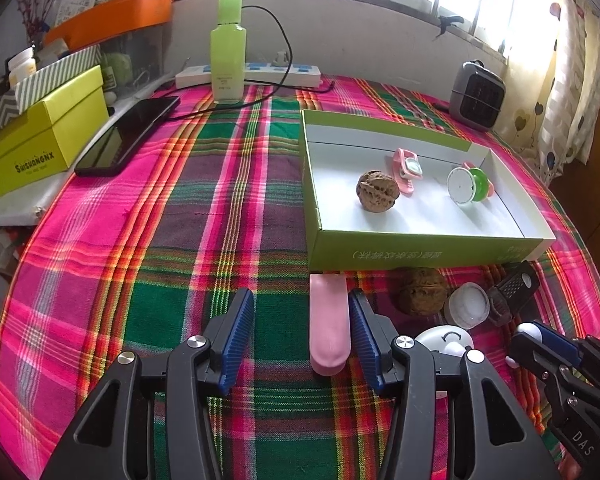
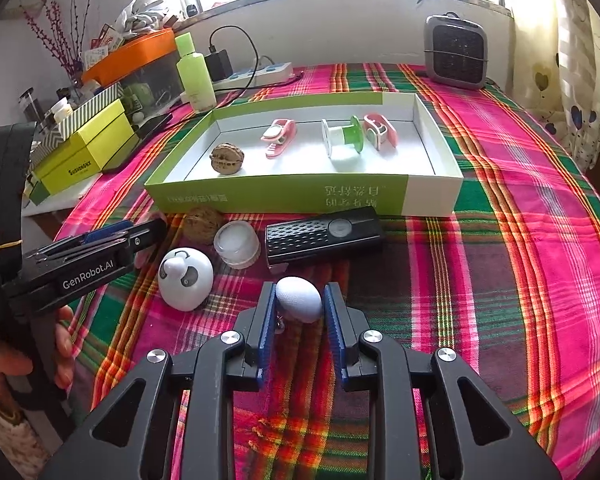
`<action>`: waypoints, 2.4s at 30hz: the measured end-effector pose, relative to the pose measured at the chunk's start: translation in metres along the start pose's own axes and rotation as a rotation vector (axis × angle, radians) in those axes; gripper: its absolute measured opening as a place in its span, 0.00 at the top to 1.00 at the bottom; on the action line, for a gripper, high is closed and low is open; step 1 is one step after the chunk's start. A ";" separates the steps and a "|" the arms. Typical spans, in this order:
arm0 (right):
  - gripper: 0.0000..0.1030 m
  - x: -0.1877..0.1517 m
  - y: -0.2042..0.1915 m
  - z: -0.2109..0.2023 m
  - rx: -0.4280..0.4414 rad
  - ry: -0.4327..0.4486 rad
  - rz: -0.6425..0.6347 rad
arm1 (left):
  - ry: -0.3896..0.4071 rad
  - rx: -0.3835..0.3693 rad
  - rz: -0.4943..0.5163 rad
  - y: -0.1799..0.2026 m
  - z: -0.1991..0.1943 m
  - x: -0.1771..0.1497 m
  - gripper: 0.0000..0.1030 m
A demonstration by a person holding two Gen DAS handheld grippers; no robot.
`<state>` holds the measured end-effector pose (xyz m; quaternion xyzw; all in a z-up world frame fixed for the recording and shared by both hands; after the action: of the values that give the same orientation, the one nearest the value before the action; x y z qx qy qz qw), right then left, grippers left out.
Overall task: Organize objects
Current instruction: 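Close the left tool on the pink clip while the right tool grasps the white mushroom knob, then lift the pink clip with the left tool while the right tool carries the knob toward the tray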
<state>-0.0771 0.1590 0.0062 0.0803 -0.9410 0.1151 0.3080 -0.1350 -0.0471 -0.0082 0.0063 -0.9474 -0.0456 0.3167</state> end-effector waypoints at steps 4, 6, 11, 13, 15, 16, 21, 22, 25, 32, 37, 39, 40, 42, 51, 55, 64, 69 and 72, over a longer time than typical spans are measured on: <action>0.76 -0.001 0.000 0.000 0.004 0.002 0.009 | 0.001 -0.006 -0.005 -0.001 0.000 0.000 0.54; 0.76 0.000 0.001 0.000 0.008 0.002 0.012 | 0.003 -0.014 -0.010 -0.001 0.000 0.000 0.54; 0.76 0.000 0.000 -0.001 0.006 0.004 0.010 | 0.004 -0.019 -0.016 -0.003 0.000 0.000 0.56; 0.76 -0.001 0.000 -0.001 0.009 0.005 0.008 | 0.006 -0.017 -0.023 -0.005 0.000 0.001 0.59; 0.76 -0.001 0.000 -0.001 0.009 0.005 0.009 | 0.007 -0.012 -0.033 -0.008 -0.001 0.001 0.66; 0.76 -0.001 0.000 -0.001 0.010 0.005 0.009 | 0.008 -0.008 -0.034 -0.009 -0.001 0.001 0.68; 0.76 -0.001 0.000 -0.002 0.009 0.005 0.008 | 0.007 0.006 -0.038 -0.012 -0.001 0.001 0.75; 0.76 -0.001 0.000 -0.001 0.008 0.006 0.008 | 0.007 0.007 -0.037 -0.012 -0.001 0.001 0.76; 0.77 -0.001 0.000 -0.002 0.009 0.007 0.008 | 0.006 0.004 -0.035 -0.012 -0.001 0.001 0.82; 0.77 -0.001 -0.001 -0.004 0.011 0.009 0.003 | 0.022 0.002 -0.014 -0.008 -0.007 -0.002 0.84; 0.78 -0.001 -0.002 -0.006 0.013 0.015 -0.002 | 0.032 -0.002 -0.009 -0.008 -0.013 -0.004 0.84; 0.78 -0.001 -0.003 -0.007 0.013 0.017 -0.004 | 0.041 -0.001 0.000 -0.007 -0.017 -0.005 0.84; 0.78 -0.001 -0.003 -0.007 0.013 0.018 -0.005 | 0.045 -0.001 0.006 -0.005 -0.019 -0.005 0.84; 0.80 -0.001 -0.004 -0.008 0.011 0.020 -0.008 | 0.053 -0.006 0.012 -0.004 -0.023 -0.005 0.84; 0.86 -0.002 -0.005 -0.011 0.009 0.030 -0.015 | 0.064 -0.018 0.022 -0.002 -0.032 -0.009 0.84; 0.89 -0.002 -0.005 -0.013 0.011 0.038 -0.015 | 0.065 -0.023 0.019 -0.002 -0.034 -0.010 0.84; 0.89 -0.004 0.007 -0.020 0.007 0.057 0.025 | 0.060 -0.028 0.017 0.000 -0.036 -0.013 0.84; 0.89 -0.003 0.008 -0.016 0.052 0.031 0.030 | 0.056 -0.030 0.016 0.001 -0.035 -0.014 0.84; 0.83 -0.004 0.003 -0.012 0.047 0.021 0.018 | 0.055 -0.031 0.016 0.001 -0.034 -0.013 0.84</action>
<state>-0.0675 0.1656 0.0124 0.0778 -0.9354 0.1407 0.3150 -0.1038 -0.0488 0.0113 -0.0050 -0.9376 -0.0574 0.3428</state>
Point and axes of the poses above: each gripper's, at about its wrist camera, not at the fingertips, and z roughly the way its jaws point, y to its right, x to its top, the point moved 2 cm from there along z, roughly the way its jaws point, and after that the axes turned 3 degrees about -y, right-handed, at the moved point
